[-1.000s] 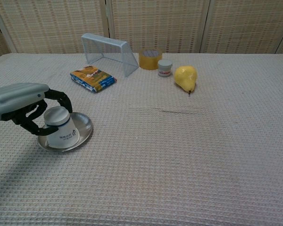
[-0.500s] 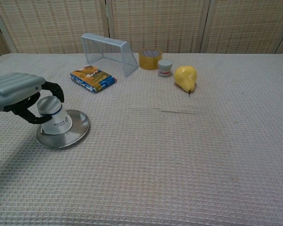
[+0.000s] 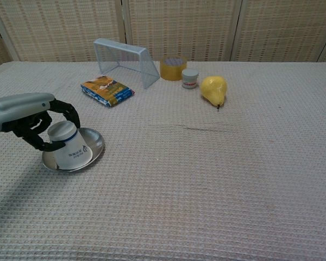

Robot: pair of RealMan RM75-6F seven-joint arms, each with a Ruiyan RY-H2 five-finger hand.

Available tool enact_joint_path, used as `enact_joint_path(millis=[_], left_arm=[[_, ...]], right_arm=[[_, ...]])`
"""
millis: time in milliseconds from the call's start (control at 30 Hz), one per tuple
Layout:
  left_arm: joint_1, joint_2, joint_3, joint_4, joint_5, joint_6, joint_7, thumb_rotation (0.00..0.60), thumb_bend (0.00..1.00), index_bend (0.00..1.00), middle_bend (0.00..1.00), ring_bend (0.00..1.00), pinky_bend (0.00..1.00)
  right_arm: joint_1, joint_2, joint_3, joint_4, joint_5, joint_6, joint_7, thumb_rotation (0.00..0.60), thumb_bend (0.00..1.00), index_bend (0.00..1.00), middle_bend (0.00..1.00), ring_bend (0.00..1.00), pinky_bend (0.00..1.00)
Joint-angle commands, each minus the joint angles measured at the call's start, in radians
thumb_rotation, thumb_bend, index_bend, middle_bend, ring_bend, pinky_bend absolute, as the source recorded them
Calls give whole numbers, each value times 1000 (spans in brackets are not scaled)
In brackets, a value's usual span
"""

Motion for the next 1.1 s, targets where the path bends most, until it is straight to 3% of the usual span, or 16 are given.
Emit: enact_joint_path(millis=[33, 200, 367, 567, 767, 967, 1100], left_arm=[[-5, -23, 0, 41, -4, 31, 44, 600, 384, 575, 675, 772, 957], [2, -76, 2, 116, 7, 115, 139, 600, 382, 575, 676, 772, 957], [2, -94, -4, 134, -12, 128, 164, 600, 382, 575, 676, 772, 956], [-3, -57, 2, 71, -43, 70, 132, 600, 383, 575, 676, 772, 957], [-6, 12, 0, -25, -39, 7, 18, 600, 384, 575, 676, 772, 957], [11, -17, -4, 33, 8, 121, 75, 600, 385, 575, 674, 771, 957], [36, 5, -5, 11, 29, 171, 51, 600, 385, 572, 672, 772, 957]], right_arm=[[-1, 0, 0, -1, 0, 1, 0, 511, 81, 0, 0, 0, 0], [0, 0, 0, -1, 2, -1, -2, 511, 80, 0, 0, 0, 0], [1, 1, 0, -1, 1, -2, -1, 512, 81, 0, 0, 0, 0], [-1, 1, 0, -1, 0, 1, -1, 513, 80, 0, 0, 0, 0], [2, 0, 0, 0, 4, -7, -2, 512, 81, 0, 0, 0, 0], [-1, 1, 0, -3, 2, -1, -4, 513, 81, 0, 0, 0, 0], [0, 1, 0, -3, 4, -3, -4, 513, 80, 0, 0, 0, 0]])
